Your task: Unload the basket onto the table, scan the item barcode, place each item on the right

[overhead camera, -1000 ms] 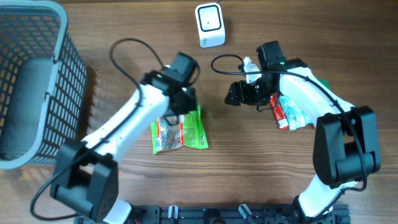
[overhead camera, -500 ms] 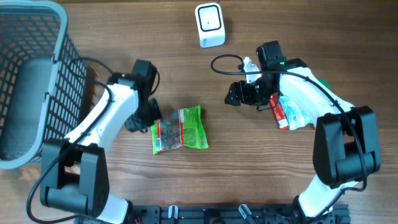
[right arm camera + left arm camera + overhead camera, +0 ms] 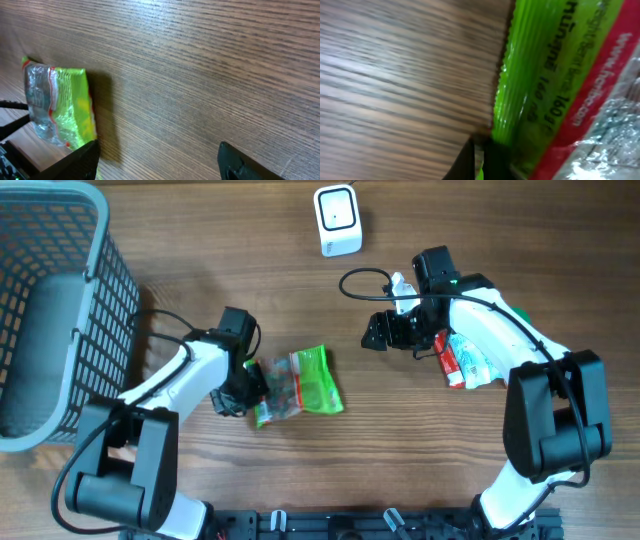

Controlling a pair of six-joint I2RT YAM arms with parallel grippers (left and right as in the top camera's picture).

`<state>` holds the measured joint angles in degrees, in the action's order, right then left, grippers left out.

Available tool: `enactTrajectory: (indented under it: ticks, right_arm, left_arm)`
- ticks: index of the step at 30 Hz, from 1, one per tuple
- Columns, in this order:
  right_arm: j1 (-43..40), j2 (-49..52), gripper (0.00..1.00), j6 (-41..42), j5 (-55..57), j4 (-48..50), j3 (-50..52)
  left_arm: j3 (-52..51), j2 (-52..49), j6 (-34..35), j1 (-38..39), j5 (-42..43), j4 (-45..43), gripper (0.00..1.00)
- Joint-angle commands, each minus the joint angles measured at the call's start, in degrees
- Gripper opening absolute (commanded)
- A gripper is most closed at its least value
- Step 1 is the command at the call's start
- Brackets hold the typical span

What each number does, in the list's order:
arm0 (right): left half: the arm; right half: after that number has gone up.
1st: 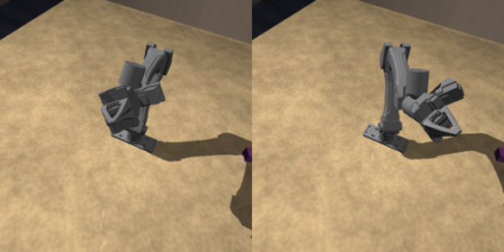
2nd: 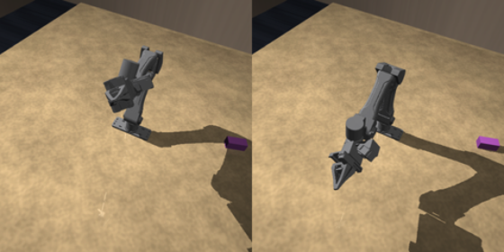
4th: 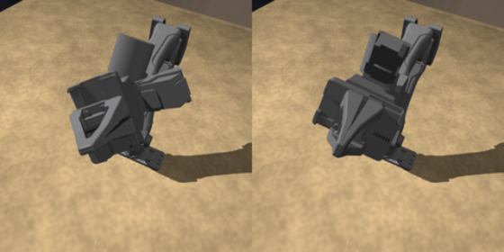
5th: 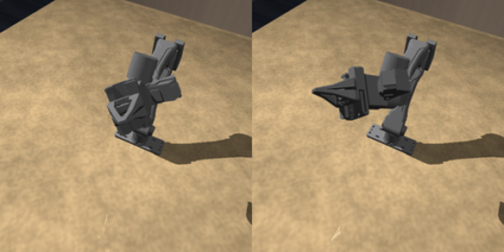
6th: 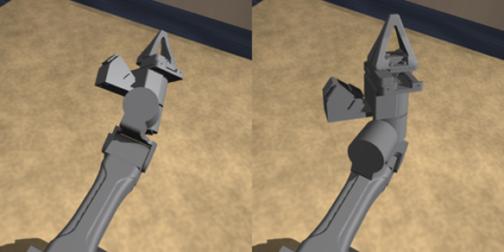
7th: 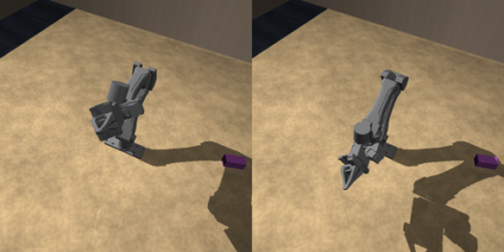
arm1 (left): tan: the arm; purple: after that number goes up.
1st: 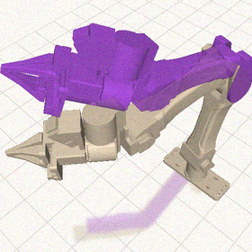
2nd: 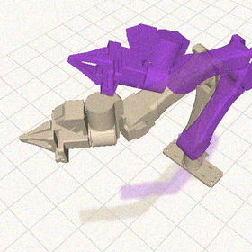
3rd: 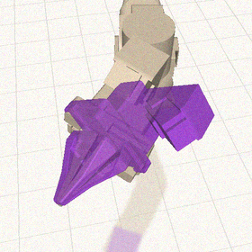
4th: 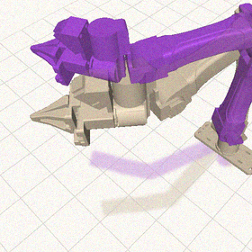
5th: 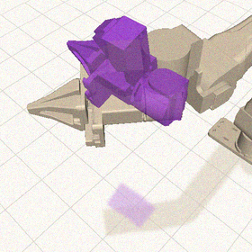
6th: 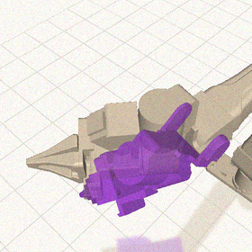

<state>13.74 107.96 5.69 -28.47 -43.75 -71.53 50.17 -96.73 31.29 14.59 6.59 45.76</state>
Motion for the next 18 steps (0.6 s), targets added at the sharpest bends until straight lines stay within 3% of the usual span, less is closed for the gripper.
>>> enactTrajectory:
  ticks: [1, 11, 14, 18]
  right_arm:
    - [0.3, -1.5, 0.77, -1.2, -2.1, -0.5, -1.1]
    - [0.3, -1.5, 0.77, -5.9, -8.8, 0.2, 0.1]
    - [0.3, -1.4, 0.76, -8.5, -10.8, 1.8, 1.8]
    - [0.3, -1.4, 0.72, -8.7, -14.2, 4.7, 4.5]
  left_arm:
    - [-1.3, -0.1, 2.4, 3.3, 3.4, -2.9, 0.04]
    - [-0.8, -0.1, 1.3, 4.3, -0.7, -8.3, 0.04]
    - [1.7, 0.1, -3.0, 4.2, -1.8, -6.1, 0.04]
    - [7.3, 0.6, -3.0, 4.3, -6.6, -1.2, 0.04]
